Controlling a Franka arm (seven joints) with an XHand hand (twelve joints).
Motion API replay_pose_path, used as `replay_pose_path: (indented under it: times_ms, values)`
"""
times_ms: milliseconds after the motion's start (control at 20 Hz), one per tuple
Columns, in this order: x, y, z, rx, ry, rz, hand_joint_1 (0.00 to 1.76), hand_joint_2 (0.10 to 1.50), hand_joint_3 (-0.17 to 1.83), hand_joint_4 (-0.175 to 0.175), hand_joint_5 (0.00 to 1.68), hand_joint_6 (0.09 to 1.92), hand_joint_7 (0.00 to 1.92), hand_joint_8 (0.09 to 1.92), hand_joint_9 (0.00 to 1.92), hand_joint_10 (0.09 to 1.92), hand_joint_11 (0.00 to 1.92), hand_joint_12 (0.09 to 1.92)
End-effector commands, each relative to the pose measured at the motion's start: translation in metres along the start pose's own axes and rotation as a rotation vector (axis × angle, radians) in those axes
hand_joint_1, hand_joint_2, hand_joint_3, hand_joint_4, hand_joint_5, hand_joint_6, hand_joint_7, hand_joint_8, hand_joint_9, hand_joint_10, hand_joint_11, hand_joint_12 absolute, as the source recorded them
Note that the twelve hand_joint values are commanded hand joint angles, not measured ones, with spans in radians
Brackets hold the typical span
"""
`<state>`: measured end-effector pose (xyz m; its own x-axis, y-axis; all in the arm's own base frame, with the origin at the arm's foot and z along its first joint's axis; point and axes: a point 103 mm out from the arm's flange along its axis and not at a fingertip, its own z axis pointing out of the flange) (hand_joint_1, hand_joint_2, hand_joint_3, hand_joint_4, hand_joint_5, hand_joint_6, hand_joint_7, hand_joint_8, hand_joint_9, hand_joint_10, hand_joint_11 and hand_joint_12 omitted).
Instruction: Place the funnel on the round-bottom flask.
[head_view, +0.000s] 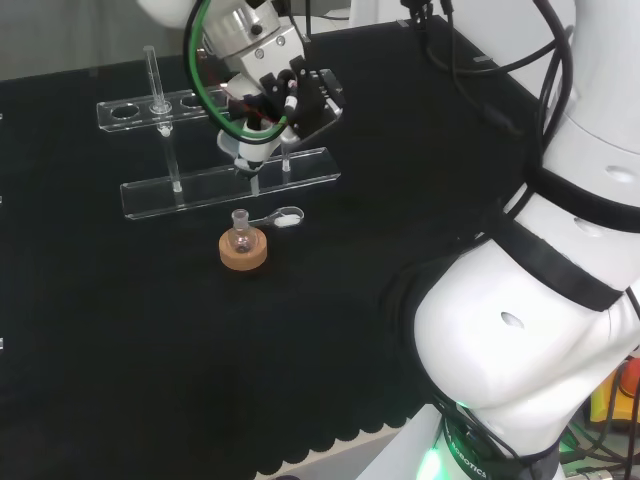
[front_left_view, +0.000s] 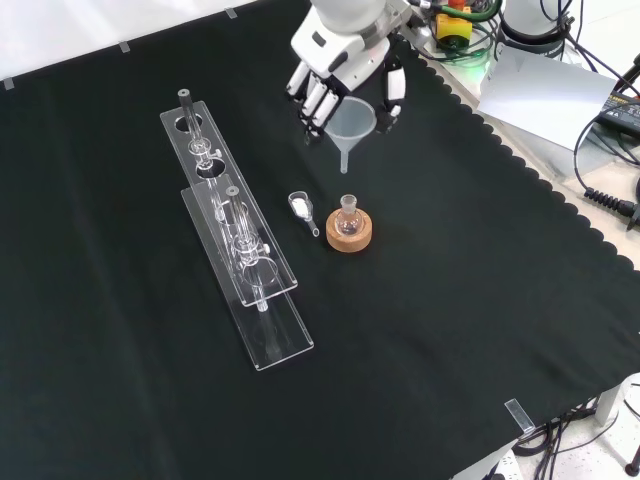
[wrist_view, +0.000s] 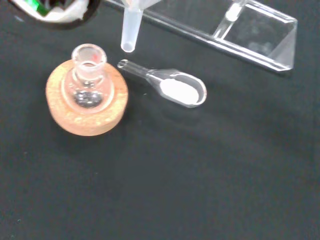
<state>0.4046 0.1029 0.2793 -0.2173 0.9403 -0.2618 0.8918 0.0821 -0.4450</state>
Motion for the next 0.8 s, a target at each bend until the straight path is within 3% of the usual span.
replay_pose_path:
  times_ms: [50, 550, 750, 800]
  values:
    - [0.013, 0.006, 0.003, 0.003, -0.007, -0.026, 0.88, 0.69, 0.72, -0.01, 0.54, 0.64, 0.52, 0.75, 0.97, 0.68, 0.44, 1.35]
    - [0.028, 0.015, 0.007, 0.015, -0.017, -0.044, 0.88, 0.68, 0.72, -0.01, 0.54, 0.64, 0.52, 0.75, 0.97, 0.68, 0.44, 1.35]
    - [0.019, 0.016, 0.012, 0.015, 0.0, -0.041, 0.88, 0.68, 0.72, -0.011, 0.54, 0.64, 0.52, 0.75, 0.96, 0.68, 0.44, 1.35]
    - [0.016, 0.016, 0.013, 0.021, -0.01, -0.023, 0.88, 0.68, 0.72, -0.011, 0.54, 0.64, 0.52, 0.75, 0.96, 0.68, 0.44, 1.35]
